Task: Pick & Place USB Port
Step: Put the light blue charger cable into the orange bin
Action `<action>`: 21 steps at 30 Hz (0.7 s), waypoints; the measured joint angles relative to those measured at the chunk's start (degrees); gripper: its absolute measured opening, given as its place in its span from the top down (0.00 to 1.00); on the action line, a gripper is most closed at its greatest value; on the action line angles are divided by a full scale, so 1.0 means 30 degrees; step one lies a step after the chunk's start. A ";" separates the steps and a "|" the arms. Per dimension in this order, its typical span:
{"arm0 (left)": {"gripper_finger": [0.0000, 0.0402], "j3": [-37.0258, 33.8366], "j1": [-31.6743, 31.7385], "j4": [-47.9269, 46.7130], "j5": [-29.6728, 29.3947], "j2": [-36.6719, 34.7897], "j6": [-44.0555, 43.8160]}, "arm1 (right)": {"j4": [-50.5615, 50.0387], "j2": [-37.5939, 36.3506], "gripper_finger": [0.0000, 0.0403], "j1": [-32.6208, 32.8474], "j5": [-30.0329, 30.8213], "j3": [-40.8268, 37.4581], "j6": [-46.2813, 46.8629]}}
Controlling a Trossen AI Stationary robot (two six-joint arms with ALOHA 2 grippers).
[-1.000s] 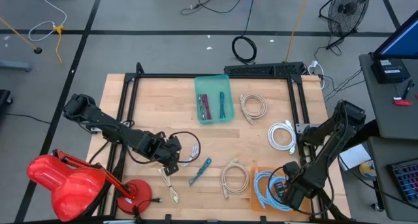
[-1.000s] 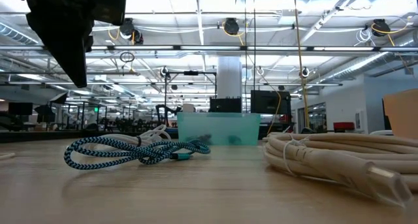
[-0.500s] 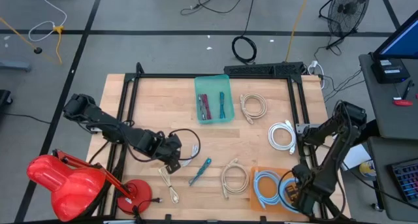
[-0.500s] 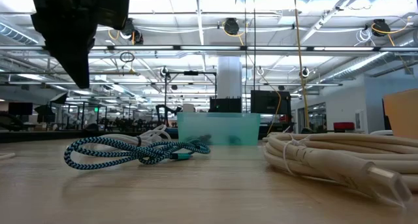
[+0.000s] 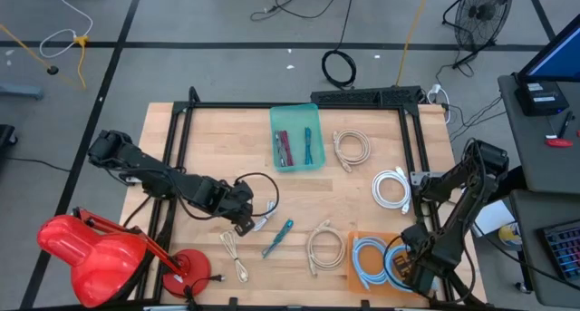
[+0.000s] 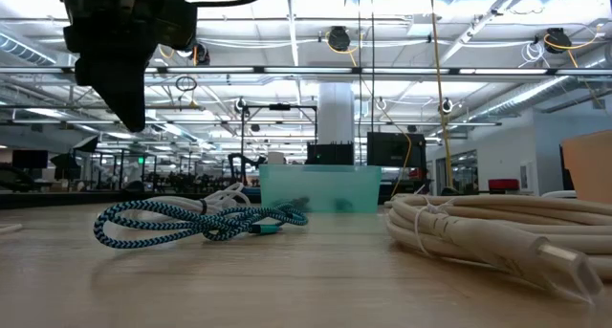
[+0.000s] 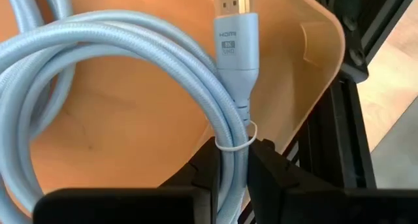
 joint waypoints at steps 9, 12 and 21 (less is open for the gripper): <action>0.95 0.0000 0.0000 0.1110 -0.0489 0.0000 -0.0343 | 0.0185 0.0056 0.87 -0.0695 -0.0283 -0.0065 -0.0190; 0.95 0.0000 0.0007 0.1609 -0.0665 0.0000 -0.0462 | 0.0284 0.0080 0.89 -0.1042 -0.0587 -0.0077 -0.0073; 0.95 0.0007 0.0000 0.1971 -0.0987 0.0007 -0.0635 | 0.0411 0.0080 0.86 -0.1556 -0.1575 -0.0077 0.0248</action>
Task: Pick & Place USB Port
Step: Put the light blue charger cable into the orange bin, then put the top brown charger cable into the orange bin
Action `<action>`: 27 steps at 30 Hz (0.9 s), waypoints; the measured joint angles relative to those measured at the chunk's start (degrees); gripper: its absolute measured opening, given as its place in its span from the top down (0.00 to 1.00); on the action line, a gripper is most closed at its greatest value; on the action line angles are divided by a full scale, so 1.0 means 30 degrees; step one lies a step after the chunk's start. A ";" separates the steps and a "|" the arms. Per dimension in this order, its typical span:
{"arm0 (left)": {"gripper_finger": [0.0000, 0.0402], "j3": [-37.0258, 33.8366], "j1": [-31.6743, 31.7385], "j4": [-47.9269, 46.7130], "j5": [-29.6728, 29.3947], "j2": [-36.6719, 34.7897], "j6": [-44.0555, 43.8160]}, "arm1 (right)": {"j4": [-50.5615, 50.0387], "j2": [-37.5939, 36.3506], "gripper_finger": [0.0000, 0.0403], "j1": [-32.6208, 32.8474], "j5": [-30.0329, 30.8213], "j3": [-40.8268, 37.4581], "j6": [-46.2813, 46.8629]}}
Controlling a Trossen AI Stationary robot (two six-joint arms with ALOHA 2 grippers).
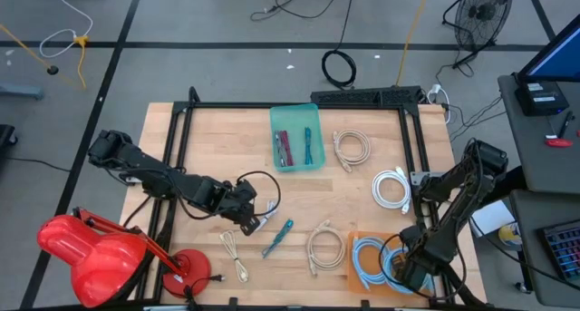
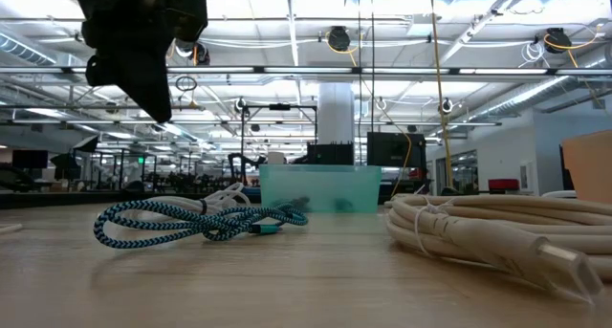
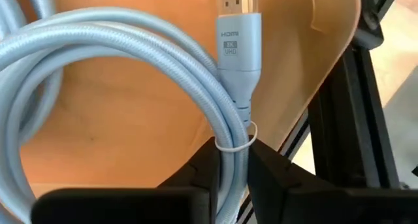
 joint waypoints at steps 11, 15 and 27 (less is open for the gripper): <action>0.95 0.0000 0.0051 0.0058 -0.0896 0.0000 0.0008 | -0.0235 -0.0003 0.68 -0.0741 0.0496 0.0000 -0.0662; 0.95 0.0000 0.0051 0.0076 -0.1024 0.0000 -0.0010 | -0.0449 -0.0007 0.58 -0.0768 0.0511 0.0000 -0.0718; 0.95 0.0000 0.0155 0.0371 -0.0993 0.0000 -0.0029 | 0.1607 -0.2469 0.49 -0.2122 0.3850 0.0015 -0.1662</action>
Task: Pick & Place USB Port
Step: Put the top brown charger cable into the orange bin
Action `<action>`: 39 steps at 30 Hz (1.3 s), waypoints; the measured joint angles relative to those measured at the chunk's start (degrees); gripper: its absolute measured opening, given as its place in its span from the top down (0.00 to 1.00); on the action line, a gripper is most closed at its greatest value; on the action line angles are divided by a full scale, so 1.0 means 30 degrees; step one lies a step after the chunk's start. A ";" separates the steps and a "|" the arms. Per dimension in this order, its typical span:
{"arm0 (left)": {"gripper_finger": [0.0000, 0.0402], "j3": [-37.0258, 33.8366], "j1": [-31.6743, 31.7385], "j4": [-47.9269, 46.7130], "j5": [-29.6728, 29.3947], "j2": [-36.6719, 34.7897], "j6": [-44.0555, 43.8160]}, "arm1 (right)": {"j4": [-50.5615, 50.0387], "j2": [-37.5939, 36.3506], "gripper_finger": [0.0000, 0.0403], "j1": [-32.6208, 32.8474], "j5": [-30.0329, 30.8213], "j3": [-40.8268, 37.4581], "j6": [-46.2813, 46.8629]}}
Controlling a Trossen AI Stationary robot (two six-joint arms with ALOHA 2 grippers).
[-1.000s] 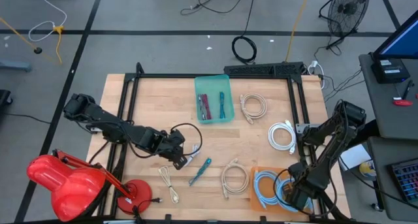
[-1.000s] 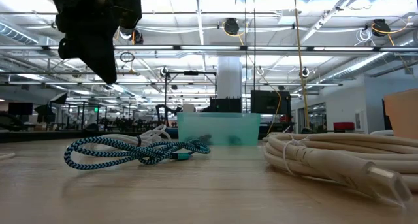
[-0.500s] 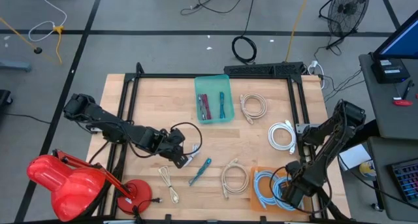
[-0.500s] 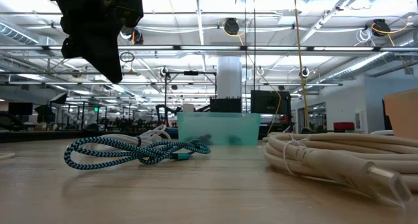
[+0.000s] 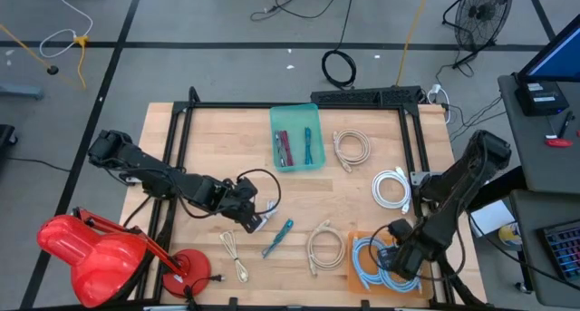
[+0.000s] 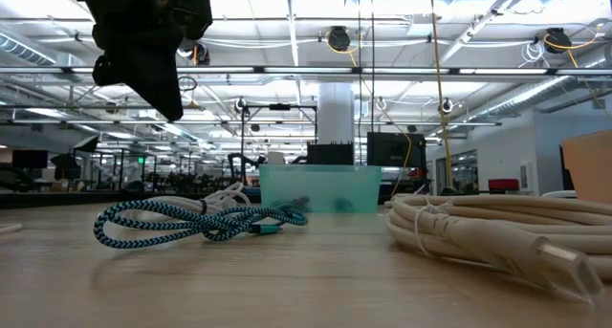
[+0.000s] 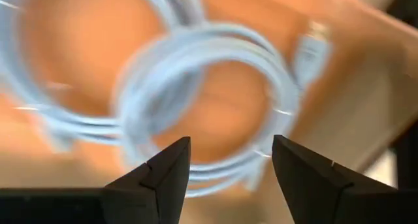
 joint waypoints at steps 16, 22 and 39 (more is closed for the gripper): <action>0.95 0.0000 0.0115 0.2530 0.0151 0.0000 0.0525 | 0.1475 -0.5248 0.52 -0.2830 1.3926 0.0013 -0.4962; 0.95 0.0000 0.0651 0.2907 0.0718 0.0000 0.0677 | 0.0714 -0.5767 0.54 -0.5339 1.5240 0.0015 -0.6887; 0.95 0.0000 0.2049 0.2898 0.3434 0.0000 0.5016 | 0.2102 -0.4671 0.67 -1.9783 1.1006 0.0007 -1.9009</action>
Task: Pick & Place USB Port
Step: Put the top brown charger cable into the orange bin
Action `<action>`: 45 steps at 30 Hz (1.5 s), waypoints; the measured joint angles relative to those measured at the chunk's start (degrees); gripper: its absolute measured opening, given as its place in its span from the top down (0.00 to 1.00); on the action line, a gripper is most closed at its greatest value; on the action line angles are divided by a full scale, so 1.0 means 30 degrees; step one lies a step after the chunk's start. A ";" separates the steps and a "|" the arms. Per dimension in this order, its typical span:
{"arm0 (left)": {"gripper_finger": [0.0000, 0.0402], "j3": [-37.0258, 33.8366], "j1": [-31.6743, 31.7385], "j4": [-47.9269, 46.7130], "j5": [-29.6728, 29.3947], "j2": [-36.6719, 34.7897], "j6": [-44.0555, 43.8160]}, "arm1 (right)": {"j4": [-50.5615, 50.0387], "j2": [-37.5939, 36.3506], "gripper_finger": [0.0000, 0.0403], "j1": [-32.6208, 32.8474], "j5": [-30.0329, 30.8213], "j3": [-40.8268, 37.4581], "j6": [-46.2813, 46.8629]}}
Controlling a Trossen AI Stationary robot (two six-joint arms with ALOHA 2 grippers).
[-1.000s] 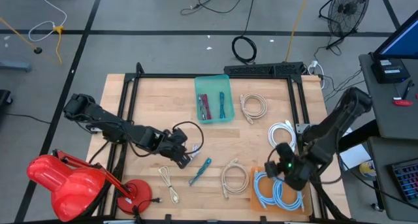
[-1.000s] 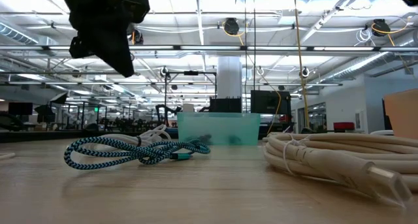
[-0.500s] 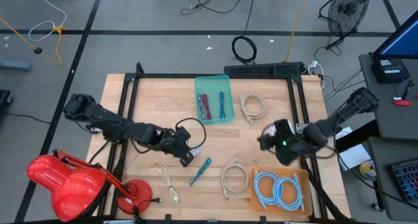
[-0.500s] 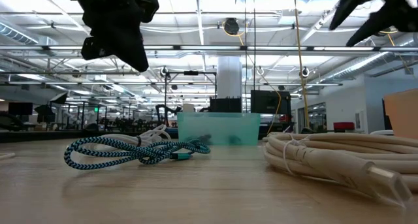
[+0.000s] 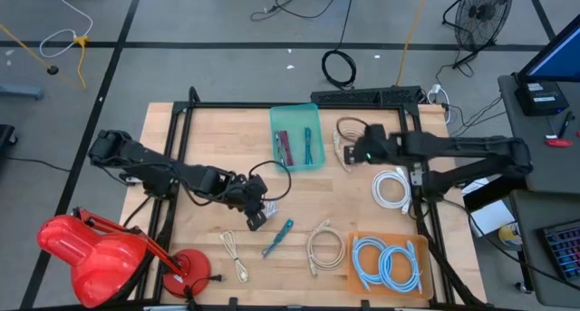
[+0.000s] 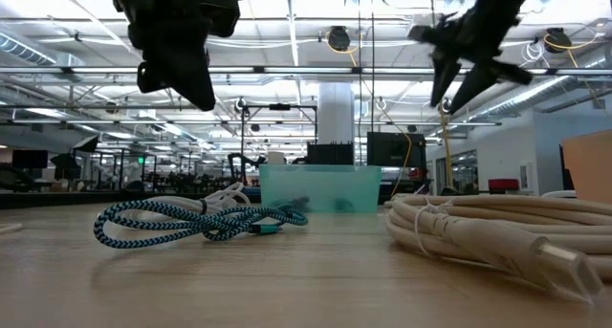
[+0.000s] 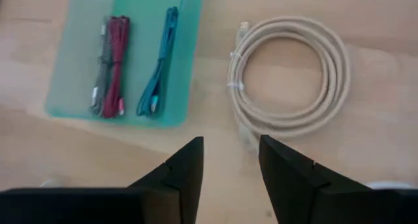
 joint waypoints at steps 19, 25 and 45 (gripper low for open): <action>0.95 0.0000 0.0734 -0.2442 0.1013 0.0000 0.5972 | 0.1650 0.6569 0.80 -0.6135 -0.6457 -0.0015 -0.3853; 0.95 0.0000 0.1342 -0.2544 0.0694 0.0000 0.6188 | -0.1988 0.5617 0.78 -0.7932 -0.6207 0.1056 -0.4829; 0.95 0.0000 0.1301 -0.3067 0.0713 0.0000 0.6335 | -0.2957 0.6644 0.67 -1.0734 -0.5266 0.2157 -0.8203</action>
